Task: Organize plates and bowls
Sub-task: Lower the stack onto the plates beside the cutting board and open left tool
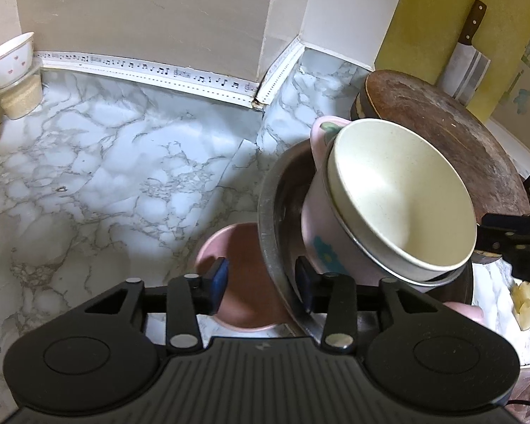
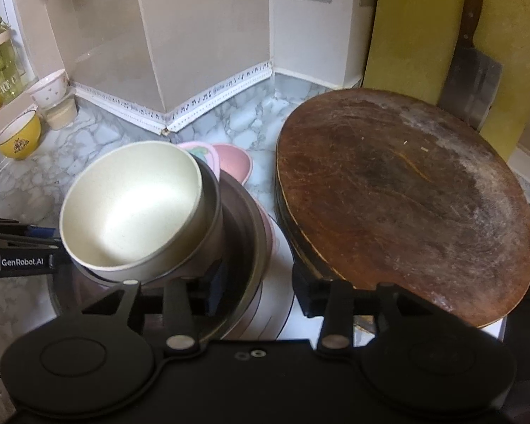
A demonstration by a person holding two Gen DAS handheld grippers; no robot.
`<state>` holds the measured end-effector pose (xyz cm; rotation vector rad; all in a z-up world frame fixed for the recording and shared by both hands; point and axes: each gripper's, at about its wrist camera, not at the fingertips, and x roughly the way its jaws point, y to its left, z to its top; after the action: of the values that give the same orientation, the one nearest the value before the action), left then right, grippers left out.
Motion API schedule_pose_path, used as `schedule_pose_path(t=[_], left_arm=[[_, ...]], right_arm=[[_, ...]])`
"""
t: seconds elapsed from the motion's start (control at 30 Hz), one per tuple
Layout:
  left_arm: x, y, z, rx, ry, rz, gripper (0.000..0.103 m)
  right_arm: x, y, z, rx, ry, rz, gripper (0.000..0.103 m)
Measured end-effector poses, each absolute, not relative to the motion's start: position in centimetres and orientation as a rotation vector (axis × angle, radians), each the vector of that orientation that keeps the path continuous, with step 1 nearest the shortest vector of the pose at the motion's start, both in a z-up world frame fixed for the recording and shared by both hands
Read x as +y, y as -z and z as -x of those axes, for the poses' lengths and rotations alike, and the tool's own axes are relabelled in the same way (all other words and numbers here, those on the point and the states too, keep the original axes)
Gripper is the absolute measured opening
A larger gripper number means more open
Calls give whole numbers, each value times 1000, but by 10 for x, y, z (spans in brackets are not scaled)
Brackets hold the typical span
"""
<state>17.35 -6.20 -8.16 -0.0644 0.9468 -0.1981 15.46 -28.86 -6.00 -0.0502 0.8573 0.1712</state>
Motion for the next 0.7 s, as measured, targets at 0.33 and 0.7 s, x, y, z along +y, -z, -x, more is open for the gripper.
schedule_pose_path(t=[0.33,0.7], left_arm=[[-55,58,-147,868,197,34,47],[-47,27,-103,760,218,16,47]], right_arm=[[-275,30,-122,755,-220,55,58],[-242,7,-83,636,-286,90,74]])
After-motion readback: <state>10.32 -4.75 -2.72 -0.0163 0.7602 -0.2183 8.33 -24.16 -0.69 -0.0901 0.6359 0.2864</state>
